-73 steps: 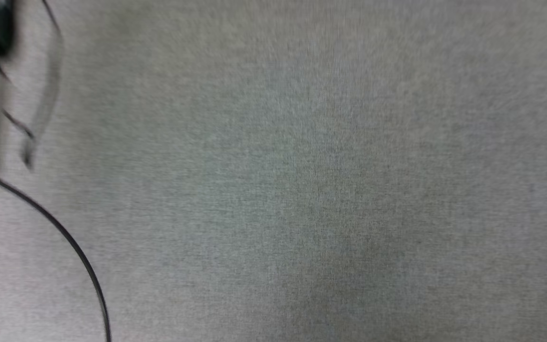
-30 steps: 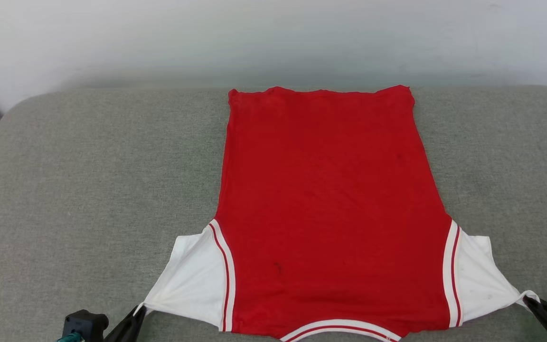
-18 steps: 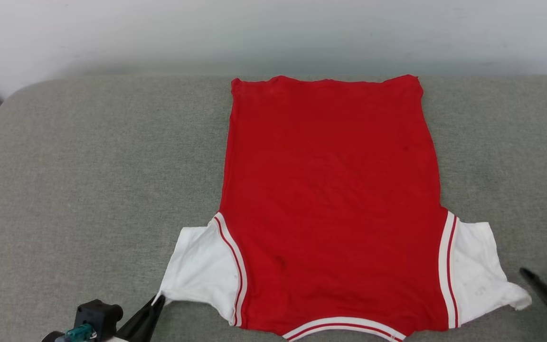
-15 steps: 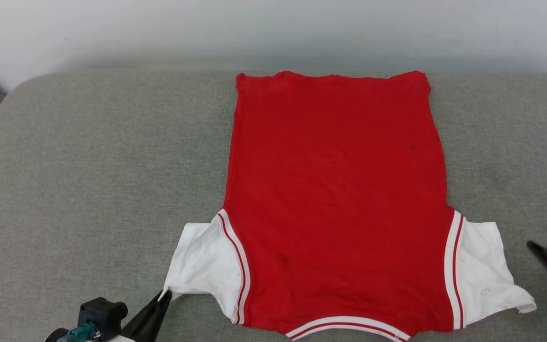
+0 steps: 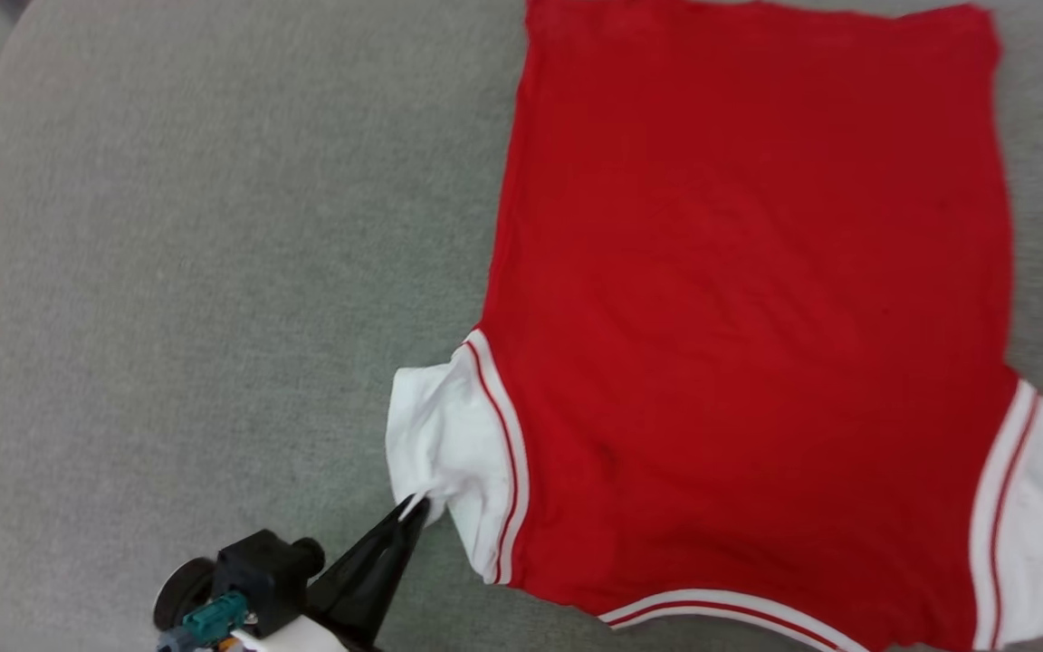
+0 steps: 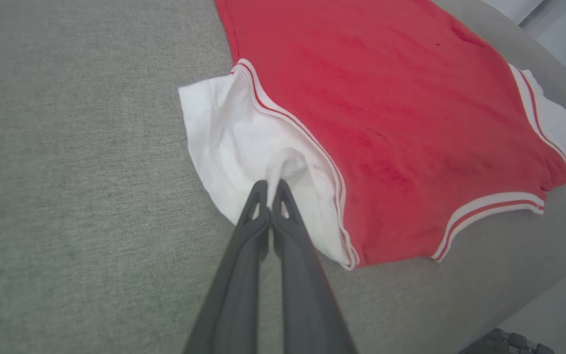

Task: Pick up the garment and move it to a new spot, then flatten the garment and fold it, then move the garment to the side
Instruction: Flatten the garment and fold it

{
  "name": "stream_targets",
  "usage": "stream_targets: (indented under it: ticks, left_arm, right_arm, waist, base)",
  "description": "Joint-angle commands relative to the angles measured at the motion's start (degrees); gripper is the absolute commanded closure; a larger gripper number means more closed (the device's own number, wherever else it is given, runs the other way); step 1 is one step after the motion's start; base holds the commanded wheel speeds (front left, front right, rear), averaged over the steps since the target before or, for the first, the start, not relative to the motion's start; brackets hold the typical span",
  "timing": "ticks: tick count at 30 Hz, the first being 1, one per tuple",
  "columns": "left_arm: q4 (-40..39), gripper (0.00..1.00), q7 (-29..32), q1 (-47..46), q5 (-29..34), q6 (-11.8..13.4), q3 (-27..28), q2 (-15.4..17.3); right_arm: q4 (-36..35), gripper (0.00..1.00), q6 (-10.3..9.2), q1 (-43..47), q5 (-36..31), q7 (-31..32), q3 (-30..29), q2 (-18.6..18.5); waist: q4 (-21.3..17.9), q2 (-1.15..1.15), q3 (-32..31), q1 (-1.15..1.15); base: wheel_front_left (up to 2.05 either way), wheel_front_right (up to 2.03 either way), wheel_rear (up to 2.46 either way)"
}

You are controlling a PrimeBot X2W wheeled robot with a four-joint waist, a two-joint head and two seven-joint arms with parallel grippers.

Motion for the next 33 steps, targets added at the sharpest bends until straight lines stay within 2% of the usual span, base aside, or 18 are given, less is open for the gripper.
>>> stream_targets:
  ticks: [1,4,14,20,26,27,28,33]
  left_arm:
    - [-0.9,1.0,0.0,-1.9,1.0,-0.3,-0.7,-1.0]
    - [-1.1,1.0,-0.8,-3.8,1.3,-0.1,-1.3,-3.2]
    - [-1.1,1.0,-2.9,-8.3,2.4,-2.5,-3.5,-7.0]
    - [0.0,1.0,-3.6,-9.4,2.3,-3.3,-4.2,-8.1]
    - [0.5,1.0,-4.2,-9.5,1.8,-3.3,-4.2,-8.4]
    - [0.6,1.0,-4.4,-9.5,1.8,-3.3,-4.2,-8.4]
    - [0.7,1.0,-4.4,-9.5,1.8,-3.4,-4.2,-8.4]
    - [1.3,1.0,-4.8,-9.7,1.6,-3.2,-4.1,-8.5]
  right_arm:
    - [0.6,0.0,-0.02,-5.1,-2.9,2.7,-1.4,0.7]
    - [1.9,0.0,-0.02,-11.9,-7.7,5.7,-2.9,1.0]
    - [9.5,0.0,-0.02,-26.6,-21.9,15.1,-6.1,-0.5]
    - [11.4,0.0,-0.02,-28.9,-26.2,17.6,-7.2,-1.5]
    - [13.2,0.0,-0.02,-25.3,-27.7,21.3,-7.5,-1.5]
    - [13.2,0.65,-0.02,-24.7,-27.6,21.8,-7.7,-1.1]
    - [12.9,1.0,-0.02,-24.0,-27.5,22.1,-7.9,-0.8]
    - [11.9,1.0,-0.02,-21.9,-27.4,22.6,-9.1,-0.5]
  waist:
    - [5.9,0.0,7.0,-0.01]
    - [9.0,0.0,10.3,-0.01]
    - [16.7,0.0,17.3,-0.01]
    - [19.4,0.0,18.6,-0.01]
    - [20.4,0.0,18.8,-0.01]
    - [20.5,0.0,18.8,-0.01]
    - [20.6,0.0,18.8,-0.01]
    - [20.3,0.0,18.3,-0.01]
  base:
    - [0.0,0.0,0.0]
    - [0.0,0.0,0.0]
    - [0.0,0.0,0.0]
    - [0.0,0.0,0.0]
    - [0.0,0.0,0.0]
    - [0.0,0.0,0.0]
    - [0.0,0.0,0.0]
    - [0.0,0.0,0.0]
